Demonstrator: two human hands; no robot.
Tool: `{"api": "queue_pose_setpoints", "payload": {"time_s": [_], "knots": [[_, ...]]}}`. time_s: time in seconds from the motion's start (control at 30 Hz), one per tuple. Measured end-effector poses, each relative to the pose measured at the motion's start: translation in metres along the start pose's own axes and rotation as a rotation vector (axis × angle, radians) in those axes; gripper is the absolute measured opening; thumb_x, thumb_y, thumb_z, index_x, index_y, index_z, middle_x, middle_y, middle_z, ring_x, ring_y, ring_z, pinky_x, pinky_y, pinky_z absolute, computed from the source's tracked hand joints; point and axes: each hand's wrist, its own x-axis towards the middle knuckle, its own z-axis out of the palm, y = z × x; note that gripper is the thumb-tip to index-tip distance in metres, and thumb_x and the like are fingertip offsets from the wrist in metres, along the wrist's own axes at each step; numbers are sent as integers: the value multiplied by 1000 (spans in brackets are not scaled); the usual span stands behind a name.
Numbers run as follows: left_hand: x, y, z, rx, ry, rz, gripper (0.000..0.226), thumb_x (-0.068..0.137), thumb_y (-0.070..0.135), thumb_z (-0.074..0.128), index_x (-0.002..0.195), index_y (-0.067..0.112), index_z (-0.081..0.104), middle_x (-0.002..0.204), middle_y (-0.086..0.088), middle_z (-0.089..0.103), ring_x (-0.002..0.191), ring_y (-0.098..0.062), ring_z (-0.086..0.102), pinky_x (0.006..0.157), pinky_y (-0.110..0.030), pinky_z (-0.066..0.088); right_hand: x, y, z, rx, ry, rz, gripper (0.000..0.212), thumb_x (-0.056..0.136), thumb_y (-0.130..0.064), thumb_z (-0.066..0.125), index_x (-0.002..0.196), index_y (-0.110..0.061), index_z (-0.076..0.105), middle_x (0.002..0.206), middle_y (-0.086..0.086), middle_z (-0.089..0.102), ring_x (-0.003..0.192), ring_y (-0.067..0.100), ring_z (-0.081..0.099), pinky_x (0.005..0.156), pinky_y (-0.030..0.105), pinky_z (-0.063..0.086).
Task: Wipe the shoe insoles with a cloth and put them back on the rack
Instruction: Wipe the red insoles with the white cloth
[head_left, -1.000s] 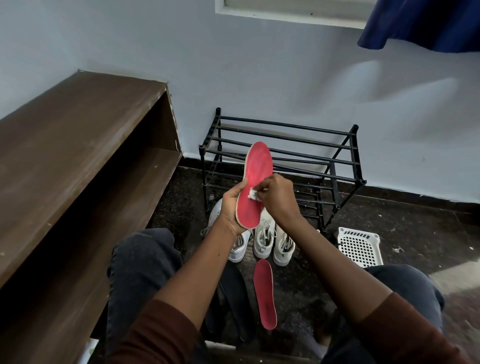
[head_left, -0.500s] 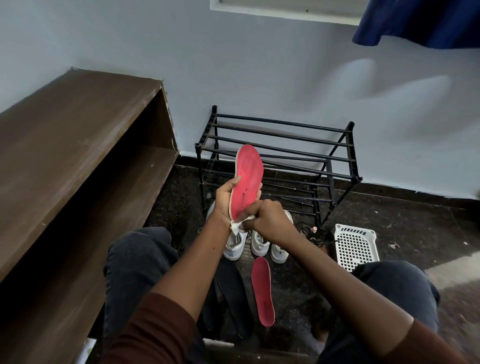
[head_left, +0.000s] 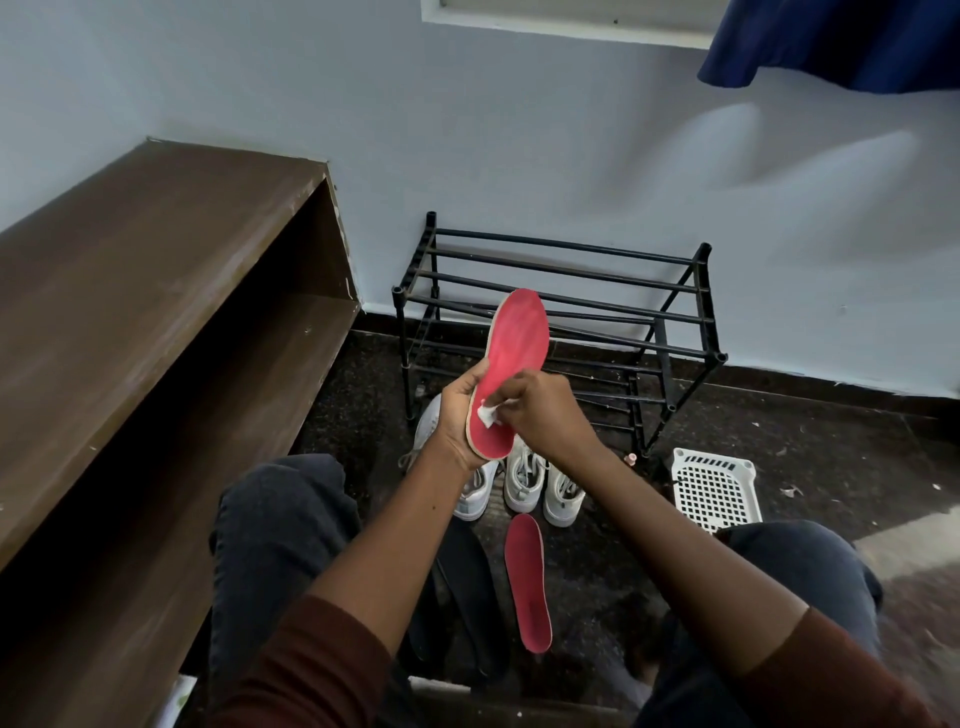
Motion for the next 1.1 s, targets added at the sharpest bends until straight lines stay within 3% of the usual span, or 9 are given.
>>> {"api": "queue_pose_setpoints", "payload": {"time_s": [0.1,0.27,0.4,0.57,0.63,0.73,0.9,1.03,1.1], "knots": [[2,-1,-9,46,70,-36,56,79,40,53,115,-3,58,109,-18,58,91,-28,64,84,-37,54,-20,1,16,-53,-23,-191,21,70,8,64,81,-6,76,89,16,69,76,30,66,74,23,47],[0,-6,-20,25,143,-51,57,91,46,42,115,-4,54,108,-20,57,81,-30,68,74,-34,57,-36,6,23,-18,-173,-304,22,63,7,61,75,-6,75,79,13,64,65,26,64,68,13,37],[-1,-10,-20,65,151,-44,58,82,46,50,118,0,54,108,-13,55,95,-24,61,84,-33,54,-21,4,20,-60,-101,-170,18,69,2,66,83,-6,76,89,16,67,78,29,64,74,25,42],[-1,-19,-14,-26,54,0,49,83,38,47,93,-3,72,91,-17,70,83,-29,71,75,-39,57,7,12,13,-47,39,68,21,76,1,62,91,-5,75,95,16,71,85,26,66,75,21,43],[-2,-22,-13,-12,37,7,51,85,38,44,90,-3,73,92,-17,71,83,-29,71,73,-40,58,10,14,12,-38,56,115,20,77,1,61,91,-4,74,93,16,71,84,26,67,78,30,51],[-1,-23,-16,-31,29,10,49,84,38,45,91,-1,73,94,-16,70,86,-29,71,77,-41,56,4,11,15,-80,36,93,22,78,-1,59,94,-5,74,98,18,69,88,31,64,82,37,50],[3,-16,-30,70,137,-18,60,94,50,33,120,0,54,110,-17,60,98,-29,63,90,-40,49,-24,0,21,-80,-88,2,25,78,1,57,95,-7,74,103,14,69,90,29,62,84,23,37],[2,-18,-36,115,146,-43,79,87,57,37,142,1,33,124,-17,47,108,-29,53,91,-38,50,-37,0,22,10,-148,-18,22,75,3,61,88,-7,75,98,13,70,88,27,63,82,21,37],[0,-21,-37,107,137,-61,81,89,62,32,142,1,35,129,-18,46,110,-31,56,90,-42,51,-31,2,22,13,-146,-2,21,74,3,62,87,-7,76,98,14,69,87,27,63,80,21,38]]}}
